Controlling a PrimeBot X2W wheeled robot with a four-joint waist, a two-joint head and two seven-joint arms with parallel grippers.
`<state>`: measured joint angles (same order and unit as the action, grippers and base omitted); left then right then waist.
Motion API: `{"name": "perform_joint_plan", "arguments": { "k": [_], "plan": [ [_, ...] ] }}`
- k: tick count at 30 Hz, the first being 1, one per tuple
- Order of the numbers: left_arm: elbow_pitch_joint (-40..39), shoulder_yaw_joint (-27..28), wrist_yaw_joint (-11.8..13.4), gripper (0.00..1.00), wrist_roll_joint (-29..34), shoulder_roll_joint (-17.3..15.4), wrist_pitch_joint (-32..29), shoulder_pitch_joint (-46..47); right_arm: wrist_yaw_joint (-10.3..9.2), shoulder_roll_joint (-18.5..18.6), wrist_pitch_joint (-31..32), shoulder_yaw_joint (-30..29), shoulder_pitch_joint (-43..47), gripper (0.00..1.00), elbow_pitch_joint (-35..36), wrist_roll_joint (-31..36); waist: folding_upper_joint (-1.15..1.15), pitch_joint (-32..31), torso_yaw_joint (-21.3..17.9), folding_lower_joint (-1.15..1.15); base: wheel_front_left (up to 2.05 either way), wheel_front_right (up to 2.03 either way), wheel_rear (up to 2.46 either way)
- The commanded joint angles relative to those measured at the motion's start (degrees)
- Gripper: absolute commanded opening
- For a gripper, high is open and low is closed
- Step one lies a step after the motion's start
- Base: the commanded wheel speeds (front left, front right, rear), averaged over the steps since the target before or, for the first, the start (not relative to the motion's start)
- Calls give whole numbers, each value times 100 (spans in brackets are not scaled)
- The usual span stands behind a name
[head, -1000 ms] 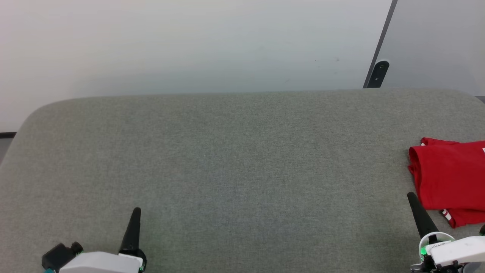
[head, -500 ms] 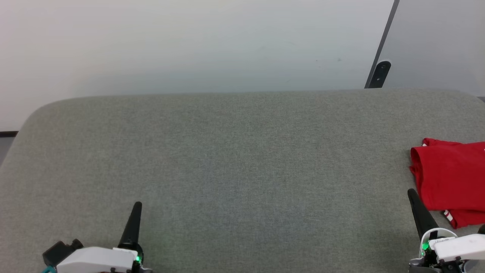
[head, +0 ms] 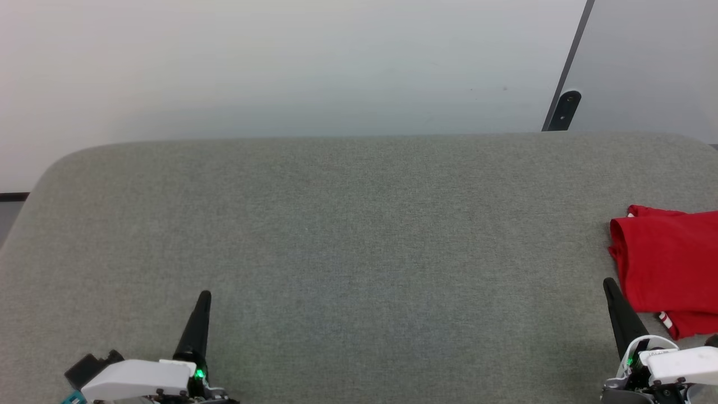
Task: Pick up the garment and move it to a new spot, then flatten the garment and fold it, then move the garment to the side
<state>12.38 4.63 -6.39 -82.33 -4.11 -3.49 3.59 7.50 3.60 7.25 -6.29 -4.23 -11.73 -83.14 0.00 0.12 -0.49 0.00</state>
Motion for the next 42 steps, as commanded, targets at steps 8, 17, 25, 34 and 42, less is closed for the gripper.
{"name": "perform_joint_plan", "arguments": {
  "k": [8, 17, 25, 34, 42],
  "plan": [
    [53, 63, -75, 0, -366, 32, -88, 145, -1, -26, -38, -21, -143, 0, -73, -348, 0, 2, 14, 0, 0, 0, 0],
    [115, 111, -96, 0, -717, 62, -192, 225, -1, -57, -61, -26, -196, 0, -161, -648, 0, 3, 31, 0, 0, 0, 0],
    [171, 152, -136, 0, -1011, 92, -266, 283, -2, -82, -77, -31, -239, 0, -236, -899, 0, 5, 46, 0, 0, 0, 0],
    [181, 163, -127, 0, -1042, 100, -297, 294, -2, -84, -84, -29, -214, 0, -244, -937, 0, 5, 49, 0, 0, 0, 0],
    [180, 168, -128, 0, -1035, 105, -289, 294, -2, -84, -84, -28, -214, 0, -244, -938, 0, 5, 49, 0, 0, 0, 0]
  ]
}}
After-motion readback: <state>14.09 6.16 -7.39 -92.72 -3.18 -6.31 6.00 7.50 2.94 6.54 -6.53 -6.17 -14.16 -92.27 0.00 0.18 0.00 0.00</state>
